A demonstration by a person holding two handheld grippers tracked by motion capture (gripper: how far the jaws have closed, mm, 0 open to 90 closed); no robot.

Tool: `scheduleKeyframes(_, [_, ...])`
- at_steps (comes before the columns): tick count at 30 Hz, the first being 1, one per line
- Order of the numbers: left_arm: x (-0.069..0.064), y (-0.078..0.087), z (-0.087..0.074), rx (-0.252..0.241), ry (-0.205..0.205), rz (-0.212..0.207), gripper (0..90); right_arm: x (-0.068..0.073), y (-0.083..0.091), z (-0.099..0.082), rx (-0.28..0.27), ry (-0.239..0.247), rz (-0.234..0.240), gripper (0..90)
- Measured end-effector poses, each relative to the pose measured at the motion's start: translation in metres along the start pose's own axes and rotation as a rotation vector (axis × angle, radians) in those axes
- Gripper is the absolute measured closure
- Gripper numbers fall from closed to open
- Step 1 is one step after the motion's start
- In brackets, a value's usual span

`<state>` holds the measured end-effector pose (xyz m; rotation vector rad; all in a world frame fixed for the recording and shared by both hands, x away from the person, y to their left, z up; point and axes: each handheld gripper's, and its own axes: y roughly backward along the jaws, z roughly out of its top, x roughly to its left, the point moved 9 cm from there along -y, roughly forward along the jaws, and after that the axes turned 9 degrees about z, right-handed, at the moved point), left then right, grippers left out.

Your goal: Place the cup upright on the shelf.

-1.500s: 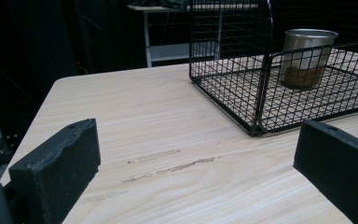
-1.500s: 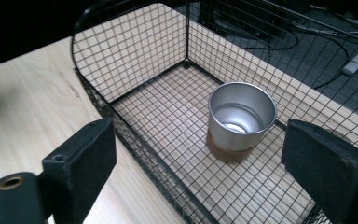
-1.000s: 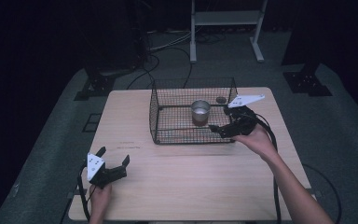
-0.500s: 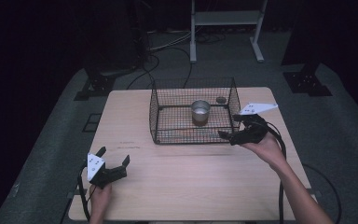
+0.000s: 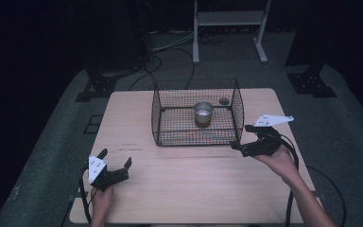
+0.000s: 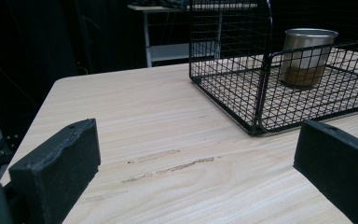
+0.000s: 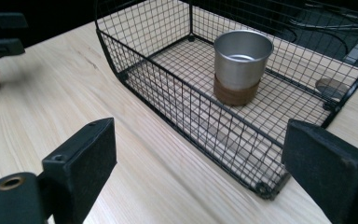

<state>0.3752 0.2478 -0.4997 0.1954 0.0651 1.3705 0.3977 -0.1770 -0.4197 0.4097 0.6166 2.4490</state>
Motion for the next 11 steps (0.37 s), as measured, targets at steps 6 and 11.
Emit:
scheduleKeyframes(6, [0.0, 0.0, 0.0, 0.004, -0.005, 0.001, 0.0, 0.001, 0.006, -0.008, -0.018, -0.008, -0.004, 9.4])
scheduleKeyframes(11, [0.0, 0.0, 0.0, 0.003, -0.003, 0.001, 0.0, 0.003, 0.012, -0.014, -0.044, 0.004, -0.024, 9.2])
